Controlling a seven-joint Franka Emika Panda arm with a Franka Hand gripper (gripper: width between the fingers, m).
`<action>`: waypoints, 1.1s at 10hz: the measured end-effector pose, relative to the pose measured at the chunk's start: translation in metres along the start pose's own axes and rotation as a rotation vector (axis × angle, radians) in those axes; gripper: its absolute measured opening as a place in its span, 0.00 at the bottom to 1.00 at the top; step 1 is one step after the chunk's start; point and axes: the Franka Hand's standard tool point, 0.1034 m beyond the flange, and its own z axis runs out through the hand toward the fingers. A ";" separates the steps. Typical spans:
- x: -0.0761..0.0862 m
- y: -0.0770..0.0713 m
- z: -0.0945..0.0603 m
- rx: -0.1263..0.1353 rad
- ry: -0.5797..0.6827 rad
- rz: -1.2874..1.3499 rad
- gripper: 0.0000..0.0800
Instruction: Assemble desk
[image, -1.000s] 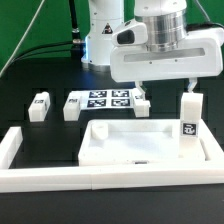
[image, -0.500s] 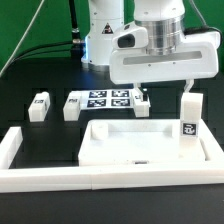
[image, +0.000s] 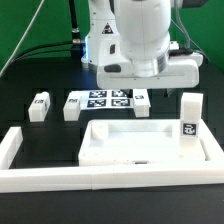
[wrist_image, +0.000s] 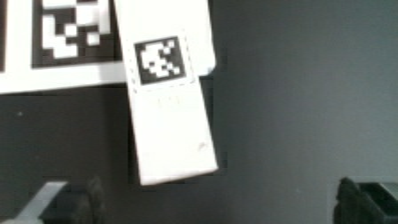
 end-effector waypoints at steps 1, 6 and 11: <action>-0.001 0.004 0.007 0.001 -0.088 0.010 0.81; 0.008 0.010 0.022 -0.007 -0.173 0.032 0.81; 0.006 0.013 0.052 -0.012 -0.237 0.085 0.78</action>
Offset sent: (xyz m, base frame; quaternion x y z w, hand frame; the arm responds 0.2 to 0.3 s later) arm 0.0000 0.0000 0.0000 0.0000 0.0000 0.0000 1.0000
